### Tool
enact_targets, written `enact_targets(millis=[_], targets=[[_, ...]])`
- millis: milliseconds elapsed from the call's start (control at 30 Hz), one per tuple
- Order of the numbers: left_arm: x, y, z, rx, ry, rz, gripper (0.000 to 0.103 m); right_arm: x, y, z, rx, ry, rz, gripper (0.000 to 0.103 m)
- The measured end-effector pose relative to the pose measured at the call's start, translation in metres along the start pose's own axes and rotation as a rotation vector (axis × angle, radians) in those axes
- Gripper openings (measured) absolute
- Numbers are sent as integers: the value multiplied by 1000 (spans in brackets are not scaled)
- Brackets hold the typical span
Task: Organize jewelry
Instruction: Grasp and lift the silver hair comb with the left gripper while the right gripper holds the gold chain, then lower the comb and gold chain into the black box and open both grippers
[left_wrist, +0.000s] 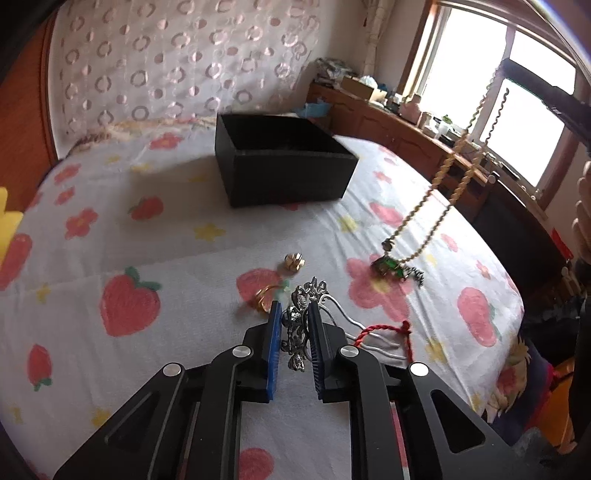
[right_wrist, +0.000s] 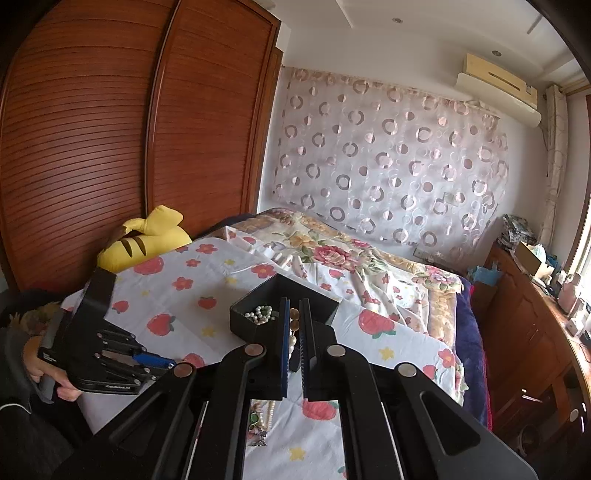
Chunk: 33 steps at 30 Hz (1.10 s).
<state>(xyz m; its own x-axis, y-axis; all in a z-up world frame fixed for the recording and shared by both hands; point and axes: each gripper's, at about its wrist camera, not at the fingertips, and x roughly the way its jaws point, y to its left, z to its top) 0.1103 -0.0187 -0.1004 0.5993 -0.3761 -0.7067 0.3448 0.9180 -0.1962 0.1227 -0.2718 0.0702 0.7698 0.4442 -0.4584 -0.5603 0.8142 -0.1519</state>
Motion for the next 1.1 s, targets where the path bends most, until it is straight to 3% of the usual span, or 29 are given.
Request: enact_targets(millis=[200,367,667,1100], targets=[[-28,-14,16,44,-88,36,9,0,2,1,-6,-10,-4,6],[-36,-16,28,87,-117,86,8,-3,3,3,-11,-21,-5,6],[-45,-2,47,57,-166,108,8,-3,4,6,-13,-26,-10,6],[-61,-1,97,53,-265,131,8,11,-12,66,-54,-91,-63,6]])
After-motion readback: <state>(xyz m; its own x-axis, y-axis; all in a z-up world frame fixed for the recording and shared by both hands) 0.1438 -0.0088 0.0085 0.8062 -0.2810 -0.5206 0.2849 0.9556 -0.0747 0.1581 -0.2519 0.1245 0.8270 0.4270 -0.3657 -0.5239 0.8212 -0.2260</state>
